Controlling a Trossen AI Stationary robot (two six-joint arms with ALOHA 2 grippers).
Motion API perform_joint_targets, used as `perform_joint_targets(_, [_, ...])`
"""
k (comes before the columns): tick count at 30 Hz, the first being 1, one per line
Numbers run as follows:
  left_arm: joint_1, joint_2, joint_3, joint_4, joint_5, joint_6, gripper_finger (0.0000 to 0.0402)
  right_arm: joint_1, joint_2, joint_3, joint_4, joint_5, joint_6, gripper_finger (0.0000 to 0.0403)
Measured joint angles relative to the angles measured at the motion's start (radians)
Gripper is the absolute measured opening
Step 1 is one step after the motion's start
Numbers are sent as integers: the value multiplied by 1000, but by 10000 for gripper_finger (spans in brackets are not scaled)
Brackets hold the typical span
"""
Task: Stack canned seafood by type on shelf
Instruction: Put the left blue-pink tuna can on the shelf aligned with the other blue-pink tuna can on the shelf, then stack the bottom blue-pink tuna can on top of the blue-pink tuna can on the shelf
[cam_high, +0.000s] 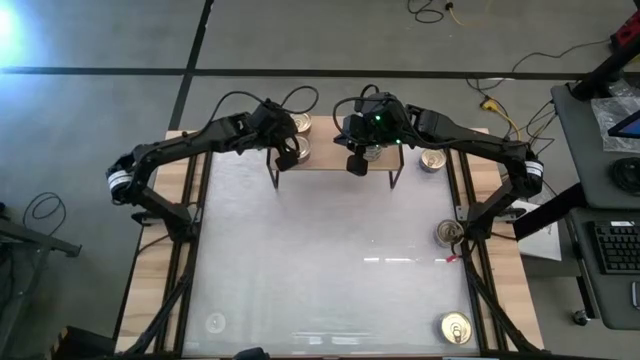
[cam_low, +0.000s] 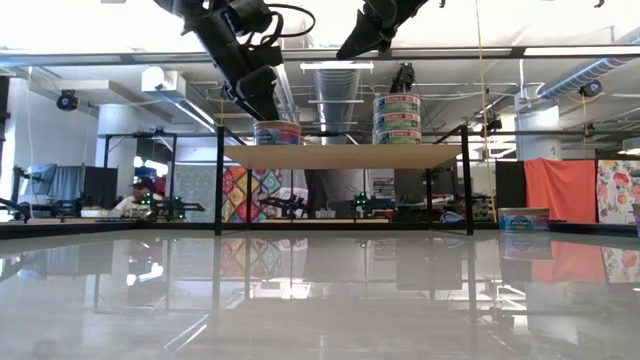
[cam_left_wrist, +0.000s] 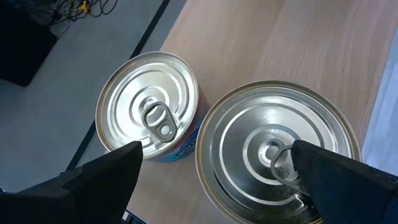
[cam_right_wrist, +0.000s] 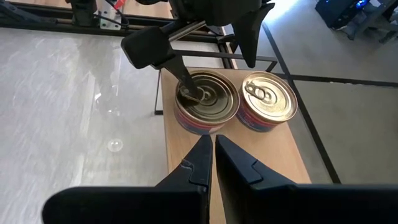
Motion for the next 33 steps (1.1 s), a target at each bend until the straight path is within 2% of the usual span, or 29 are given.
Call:
perform_joint_targets(8, [0, -1, 9, -12, -1, 20, 400, 0, 0, 0, 0, 0, 0, 13])
perform_joint_targets(21, [-24, -8, 122, -88, -2, 24, 400, 2, 0, 0, -8, 0, -1, 13])
perform_joint_targets(25, [-94, -57, 124, -57, 46, 11, 400, 34, -4, 0, -8, 0, -37, 13])
perform_joint_targets(33, [-371, -200, 19, 163, 72, 42, 400, 216, -66, -31, 4, 0, -27, 13])
